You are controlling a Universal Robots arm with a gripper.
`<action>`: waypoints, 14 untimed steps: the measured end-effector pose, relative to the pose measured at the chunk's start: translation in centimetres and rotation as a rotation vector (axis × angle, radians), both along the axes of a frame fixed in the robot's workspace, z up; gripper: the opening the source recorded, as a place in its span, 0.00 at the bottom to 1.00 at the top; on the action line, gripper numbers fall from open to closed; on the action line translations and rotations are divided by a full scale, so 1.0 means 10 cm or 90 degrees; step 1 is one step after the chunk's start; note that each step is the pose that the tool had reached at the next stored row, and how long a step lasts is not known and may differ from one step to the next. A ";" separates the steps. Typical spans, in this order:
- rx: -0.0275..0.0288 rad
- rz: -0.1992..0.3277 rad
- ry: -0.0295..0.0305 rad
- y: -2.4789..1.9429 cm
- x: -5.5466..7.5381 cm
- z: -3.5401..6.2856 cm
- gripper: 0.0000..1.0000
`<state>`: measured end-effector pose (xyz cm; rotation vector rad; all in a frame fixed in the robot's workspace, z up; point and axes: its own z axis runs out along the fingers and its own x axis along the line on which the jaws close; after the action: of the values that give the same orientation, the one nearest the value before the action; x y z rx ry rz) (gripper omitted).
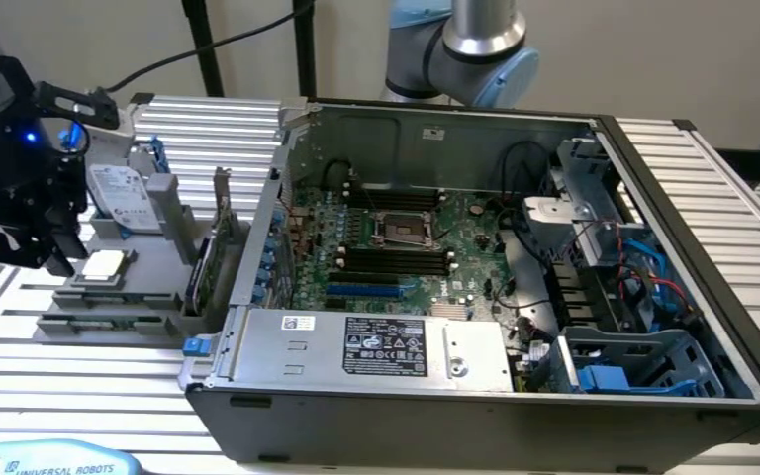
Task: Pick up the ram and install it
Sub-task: 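Pick up the ram and move it above insertion slot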
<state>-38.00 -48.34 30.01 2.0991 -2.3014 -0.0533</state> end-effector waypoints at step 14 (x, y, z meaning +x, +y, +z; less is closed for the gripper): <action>0.0000 0.000 0.0000 -0.080 0.04 -0.256 0.31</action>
<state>-37.63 -49.14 27.45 2.0995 -2.3011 -0.0533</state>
